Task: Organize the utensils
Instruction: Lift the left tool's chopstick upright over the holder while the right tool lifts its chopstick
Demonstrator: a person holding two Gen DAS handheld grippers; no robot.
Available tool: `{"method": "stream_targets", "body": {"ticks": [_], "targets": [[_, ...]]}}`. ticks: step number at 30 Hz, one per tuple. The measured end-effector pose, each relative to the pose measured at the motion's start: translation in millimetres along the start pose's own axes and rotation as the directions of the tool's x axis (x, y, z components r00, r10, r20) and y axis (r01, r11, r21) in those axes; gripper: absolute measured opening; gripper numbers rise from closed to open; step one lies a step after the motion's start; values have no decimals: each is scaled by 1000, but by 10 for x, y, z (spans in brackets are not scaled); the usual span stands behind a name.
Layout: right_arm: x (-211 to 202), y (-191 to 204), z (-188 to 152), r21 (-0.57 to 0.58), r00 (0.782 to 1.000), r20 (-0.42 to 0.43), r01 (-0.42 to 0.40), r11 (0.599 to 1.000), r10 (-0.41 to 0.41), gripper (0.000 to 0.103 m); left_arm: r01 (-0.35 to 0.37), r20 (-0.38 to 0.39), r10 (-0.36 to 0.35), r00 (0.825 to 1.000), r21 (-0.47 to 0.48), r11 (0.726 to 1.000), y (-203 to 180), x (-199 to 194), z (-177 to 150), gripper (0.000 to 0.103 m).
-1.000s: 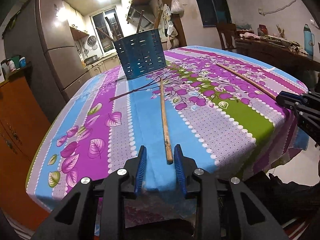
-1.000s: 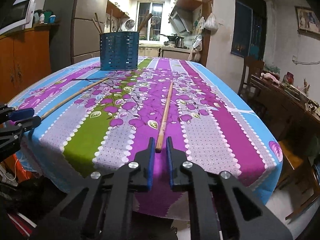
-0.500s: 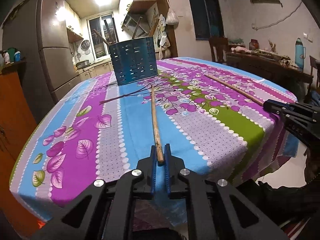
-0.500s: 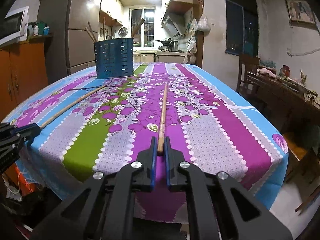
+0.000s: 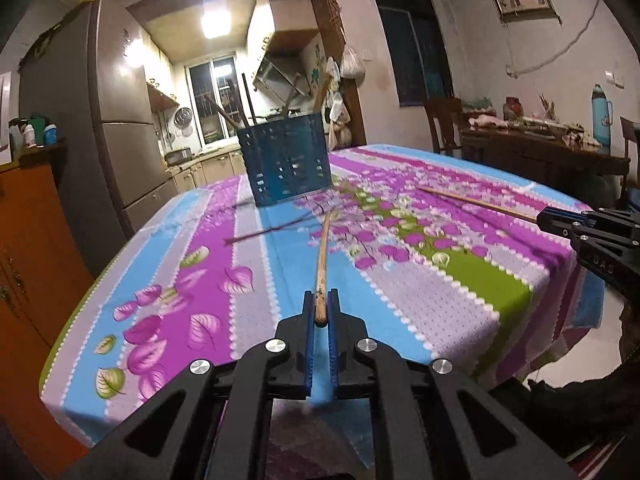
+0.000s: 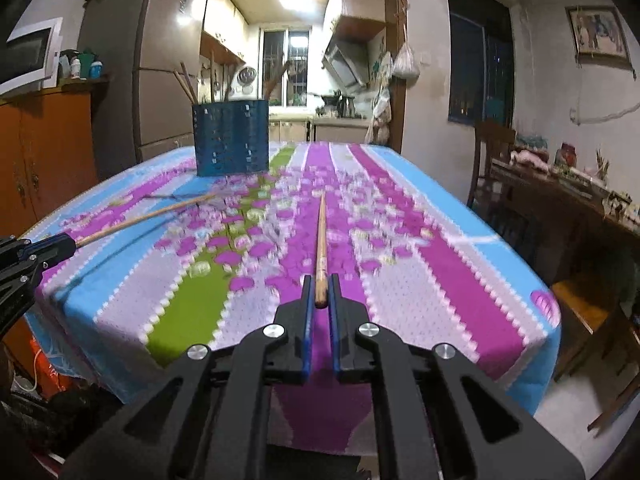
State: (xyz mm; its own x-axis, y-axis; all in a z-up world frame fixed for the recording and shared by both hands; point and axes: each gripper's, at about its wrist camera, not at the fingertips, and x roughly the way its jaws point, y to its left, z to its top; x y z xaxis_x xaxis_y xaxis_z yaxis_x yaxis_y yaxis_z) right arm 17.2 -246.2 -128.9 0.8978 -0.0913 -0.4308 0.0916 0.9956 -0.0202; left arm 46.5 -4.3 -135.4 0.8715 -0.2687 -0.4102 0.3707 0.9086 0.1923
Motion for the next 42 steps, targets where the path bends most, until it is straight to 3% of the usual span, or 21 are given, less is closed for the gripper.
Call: {"method": "stream_targets", "body": {"ticks": [9, 19, 31, 42], "targets": [[-219, -9, 455, -33, 990, 136, -20, 999, 25, 5, 4, 117, 1, 993, -43, 999, 173, -270, 348, 7], [-323, -21, 1037, -61, 960, 249, -115, 991, 127, 5, 38, 198, -17, 980, -106, 994, 501, -405, 848, 7], [-276, 26, 1580, -77, 923, 312, -212, 974, 226, 5, 118, 241, -69, 968, -194, 974, 905, -347, 1413, 7], [-197, 9, 1907, -30, 903, 318, -295, 955, 289, 5, 219, 242, -158, 958, -255, 942, 1216, -197, 1827, 7]]}}
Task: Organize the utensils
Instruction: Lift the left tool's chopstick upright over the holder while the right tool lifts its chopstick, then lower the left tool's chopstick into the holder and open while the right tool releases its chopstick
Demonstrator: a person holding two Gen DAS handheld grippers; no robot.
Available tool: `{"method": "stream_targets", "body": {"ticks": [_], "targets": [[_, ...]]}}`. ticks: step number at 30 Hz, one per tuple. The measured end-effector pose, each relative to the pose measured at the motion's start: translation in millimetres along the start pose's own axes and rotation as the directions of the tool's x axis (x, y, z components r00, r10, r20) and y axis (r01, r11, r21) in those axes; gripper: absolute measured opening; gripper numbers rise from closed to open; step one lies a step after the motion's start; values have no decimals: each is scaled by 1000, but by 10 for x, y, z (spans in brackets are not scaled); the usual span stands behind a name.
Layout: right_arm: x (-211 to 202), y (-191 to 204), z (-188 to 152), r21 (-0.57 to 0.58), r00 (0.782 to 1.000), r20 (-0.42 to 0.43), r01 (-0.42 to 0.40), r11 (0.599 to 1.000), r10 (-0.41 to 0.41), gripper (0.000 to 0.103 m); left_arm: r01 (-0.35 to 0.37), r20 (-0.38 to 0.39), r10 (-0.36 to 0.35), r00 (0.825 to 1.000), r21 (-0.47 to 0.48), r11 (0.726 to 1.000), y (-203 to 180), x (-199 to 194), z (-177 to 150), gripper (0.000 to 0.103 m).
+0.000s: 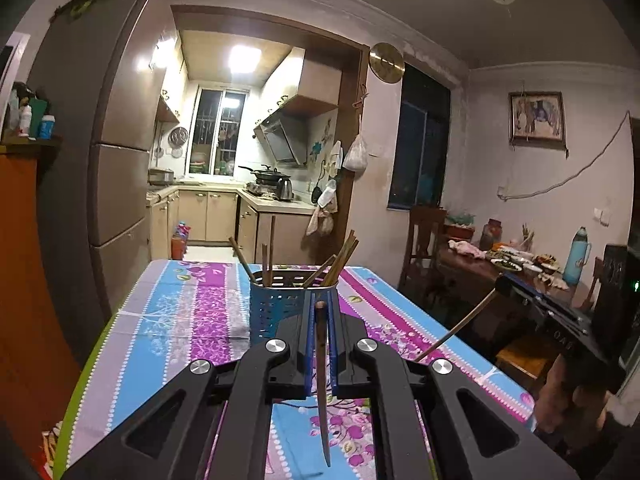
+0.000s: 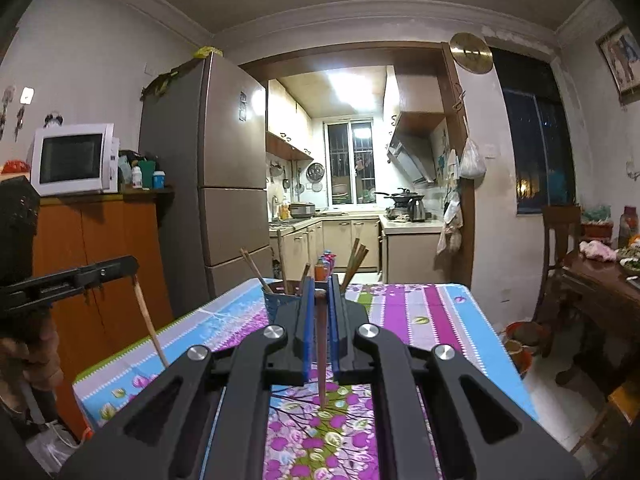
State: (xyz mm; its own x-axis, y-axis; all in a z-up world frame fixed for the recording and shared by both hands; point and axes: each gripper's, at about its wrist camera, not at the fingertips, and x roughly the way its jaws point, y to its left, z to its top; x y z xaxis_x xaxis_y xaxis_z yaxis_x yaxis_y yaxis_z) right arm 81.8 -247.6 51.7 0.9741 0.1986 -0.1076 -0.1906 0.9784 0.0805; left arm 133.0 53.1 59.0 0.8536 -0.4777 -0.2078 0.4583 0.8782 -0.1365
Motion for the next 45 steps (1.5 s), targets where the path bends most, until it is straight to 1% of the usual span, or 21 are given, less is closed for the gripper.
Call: {"method": "stream_targets", "body": {"ticks": [9, 16, 19, 21, 25, 28, 29, 31, 34, 36, 38, 41, 45], "targets": [[40, 34, 95, 27, 999, -3, -35, 999, 35, 5, 12, 13, -11, 1000, -35, 999, 78, 41, 86, 7], [66, 0, 106, 46, 999, -12, -52, 998, 53, 5, 2, 36, -1, 999, -11, 1000, 28, 65, 124, 7], [97, 4, 115, 49, 998, -16, -52, 997, 53, 5, -20, 41, 19, 999, 9, 1000, -3, 108, 140, 7], [100, -3, 119, 48, 999, -16, -51, 998, 52, 5, -51, 42, 50, 998, 32, 998, -43, 148, 141, 7], [182, -1, 191, 21, 999, -12, -51, 998, 51, 5, -83, 25, 82, 996, 55, 995, -83, 285, 184, 7], [289, -22, 356, 5, 999, 9, -48, 999, 48, 5, -95, 42, 92, 995, 92, 991, -140, 397, 340, 7], [353, -58, 483, 5, 999, 27, -45, 999, 45, 5, -100, 56, 95, 994, 102, 990, -152, 426, 416, 7], [442, -103, 659, 12, 997, 57, -45, 999, 44, 5, -93, 95, 84, 992, 102, 990, -149, 510, 661, 7], [636, -198, 1022, 28, 992, 121, -38, 999, 34, 5, -115, 172, 97, 980, 97, 989, -128, 686, 1068, 7], [764, -249, 1189, 40, 987, 157, -25, 999, 19, 5, -110, 211, 92, 973, 76, 991, -101, 846, 1298, 7], [930, -304, 1312, 57, 984, 178, -19, 998, 8, 5, -104, 237, 86, 968, 64, 992, -80, 1006, 1452, 7], [1206, -379, 1382, 85, 981, 195, -16, 996, -1, 5, -147, 272, 121, 955, 74, 986, -72, 1310, 1595, 7], [1574, -451, 1276, 115, 981, 193, -3, 993, -19, 5, -159, 260, 132, 957, 87, 983, -25, 1731, 1549, 7]]}}
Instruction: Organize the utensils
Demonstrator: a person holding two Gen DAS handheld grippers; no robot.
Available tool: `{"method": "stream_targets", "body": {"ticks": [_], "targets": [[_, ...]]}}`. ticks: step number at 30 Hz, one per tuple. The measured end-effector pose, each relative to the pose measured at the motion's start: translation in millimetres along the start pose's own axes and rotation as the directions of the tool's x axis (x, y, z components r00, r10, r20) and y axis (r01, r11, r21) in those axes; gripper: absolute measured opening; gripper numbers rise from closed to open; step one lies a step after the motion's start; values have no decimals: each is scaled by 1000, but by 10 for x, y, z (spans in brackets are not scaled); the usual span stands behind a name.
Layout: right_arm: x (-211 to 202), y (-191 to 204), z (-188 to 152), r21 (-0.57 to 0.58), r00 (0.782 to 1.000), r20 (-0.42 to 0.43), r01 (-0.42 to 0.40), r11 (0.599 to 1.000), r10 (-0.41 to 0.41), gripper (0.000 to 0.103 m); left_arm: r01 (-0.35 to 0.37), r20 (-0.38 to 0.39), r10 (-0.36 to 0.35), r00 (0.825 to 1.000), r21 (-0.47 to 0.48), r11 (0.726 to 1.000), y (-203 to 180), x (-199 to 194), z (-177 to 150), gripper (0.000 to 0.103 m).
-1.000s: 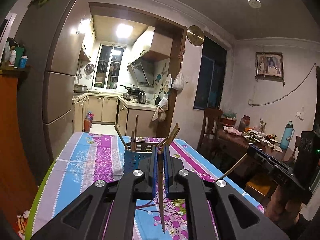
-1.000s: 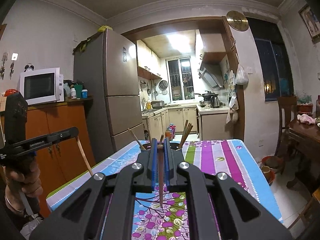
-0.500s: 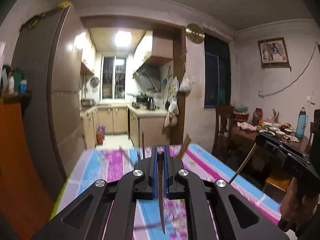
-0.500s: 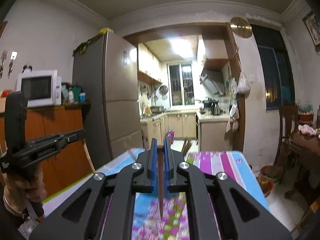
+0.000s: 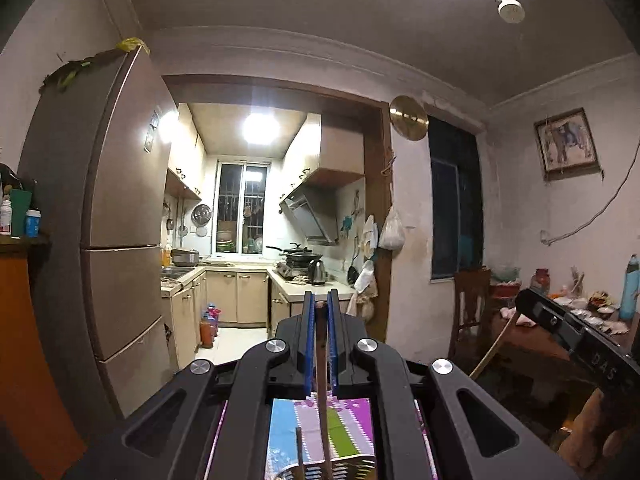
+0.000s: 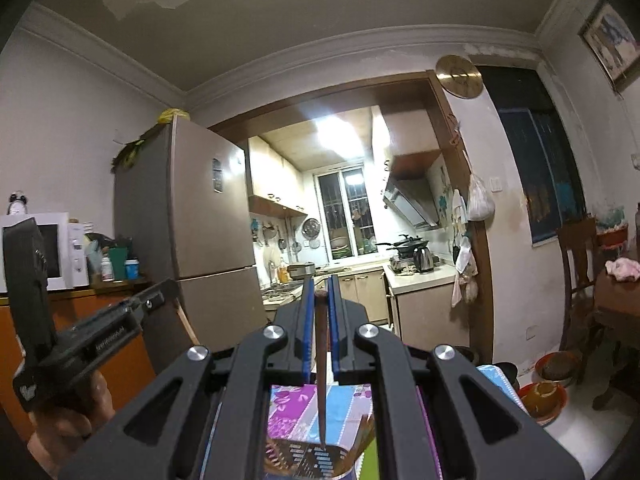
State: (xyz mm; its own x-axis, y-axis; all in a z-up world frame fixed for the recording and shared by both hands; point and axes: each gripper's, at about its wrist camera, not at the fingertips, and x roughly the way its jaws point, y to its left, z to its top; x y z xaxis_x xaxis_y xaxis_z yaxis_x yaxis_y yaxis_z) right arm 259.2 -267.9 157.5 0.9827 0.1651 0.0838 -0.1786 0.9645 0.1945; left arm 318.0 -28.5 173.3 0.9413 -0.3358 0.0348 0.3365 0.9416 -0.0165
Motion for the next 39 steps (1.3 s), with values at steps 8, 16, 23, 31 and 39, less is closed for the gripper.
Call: {"method": "stream_targets", "body": {"ticks": [8, 16, 23, 31, 39], "targets": [[541, -216, -646, 84, 991, -135, 35, 996, -23, 5, -11, -135, 11, 991, 4, 1000, 108, 596, -755, 7], [769, -304, -1199, 129, 954, -299, 71, 989, -29, 10, -51, -199, 54, 979, 19, 999, 210, 755, -1179, 12], [200, -447, -882, 138, 982, -167, 107, 985, -83, 43, -119, -92, 117, 989, -16, 993, 364, 233, -771, 41], [-912, -462, -587, 125, 996, -62, 77, 989, -70, 55, -206, -12, 206, 979, 21, 978, 505, -713, -525, 54], [-1625, 91, -930, -23, 986, -133, 98, 995, -100, 83, -287, -138, 300, 944, 102, 952, 280, -1439, -1014, 63]]}}
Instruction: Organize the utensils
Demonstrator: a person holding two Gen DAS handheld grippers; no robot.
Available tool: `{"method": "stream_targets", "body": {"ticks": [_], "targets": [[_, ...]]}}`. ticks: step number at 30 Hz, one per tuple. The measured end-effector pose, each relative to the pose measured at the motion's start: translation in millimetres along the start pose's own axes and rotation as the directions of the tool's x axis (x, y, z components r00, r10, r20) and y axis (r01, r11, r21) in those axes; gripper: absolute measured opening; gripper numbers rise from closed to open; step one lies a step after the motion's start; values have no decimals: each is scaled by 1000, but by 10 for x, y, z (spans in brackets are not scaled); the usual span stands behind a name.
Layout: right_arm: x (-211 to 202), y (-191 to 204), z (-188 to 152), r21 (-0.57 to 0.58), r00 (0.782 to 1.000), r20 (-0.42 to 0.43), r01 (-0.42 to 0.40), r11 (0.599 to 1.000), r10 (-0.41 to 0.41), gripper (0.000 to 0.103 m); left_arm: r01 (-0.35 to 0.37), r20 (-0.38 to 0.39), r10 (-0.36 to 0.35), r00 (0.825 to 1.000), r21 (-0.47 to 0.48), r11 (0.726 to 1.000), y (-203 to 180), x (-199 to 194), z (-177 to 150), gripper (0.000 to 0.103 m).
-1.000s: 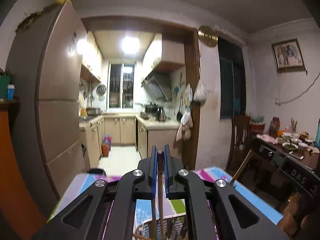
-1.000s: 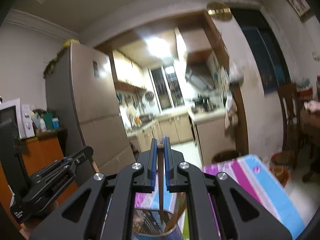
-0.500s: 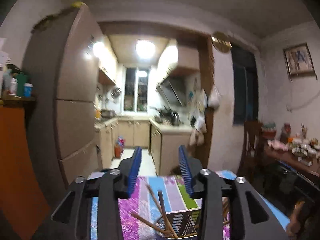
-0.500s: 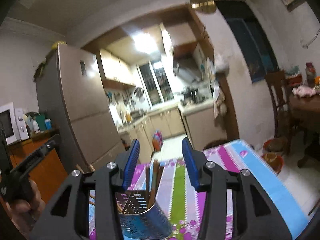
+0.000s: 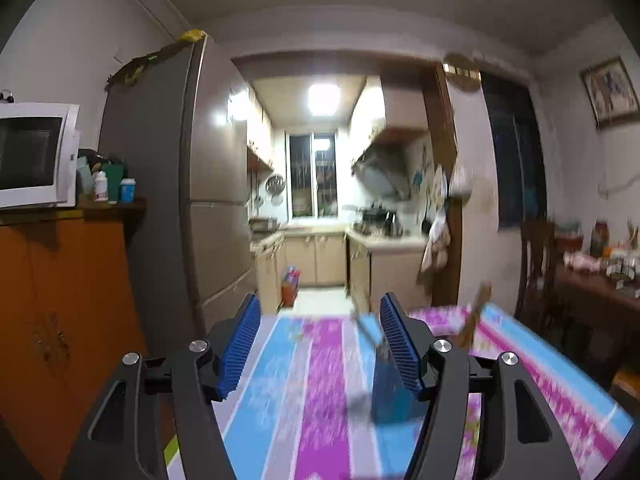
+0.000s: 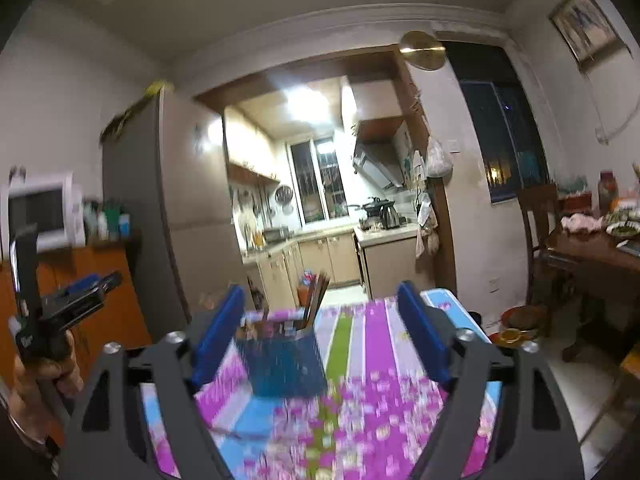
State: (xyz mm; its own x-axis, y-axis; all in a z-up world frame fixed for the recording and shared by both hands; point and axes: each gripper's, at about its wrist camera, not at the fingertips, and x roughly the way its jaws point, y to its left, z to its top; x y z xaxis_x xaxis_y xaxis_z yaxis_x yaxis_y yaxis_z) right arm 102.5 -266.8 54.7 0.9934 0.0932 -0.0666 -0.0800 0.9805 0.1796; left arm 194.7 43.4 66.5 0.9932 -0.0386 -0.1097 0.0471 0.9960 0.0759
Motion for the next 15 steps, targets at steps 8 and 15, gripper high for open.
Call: {"method": "stream_targets", "body": {"ticks": [8, 15], "targets": [[-153, 448, -558, -101, 995, -94, 20, 995, -30, 97, -57, -123, 63, 990, 47, 997, -175, -320, -600, 73], [-94, 454, -734, -168, 971, -177, 133, 977, -162, 97, -96, -151, 103, 983, 48, 994, -163, -455, -761, 89]]}}
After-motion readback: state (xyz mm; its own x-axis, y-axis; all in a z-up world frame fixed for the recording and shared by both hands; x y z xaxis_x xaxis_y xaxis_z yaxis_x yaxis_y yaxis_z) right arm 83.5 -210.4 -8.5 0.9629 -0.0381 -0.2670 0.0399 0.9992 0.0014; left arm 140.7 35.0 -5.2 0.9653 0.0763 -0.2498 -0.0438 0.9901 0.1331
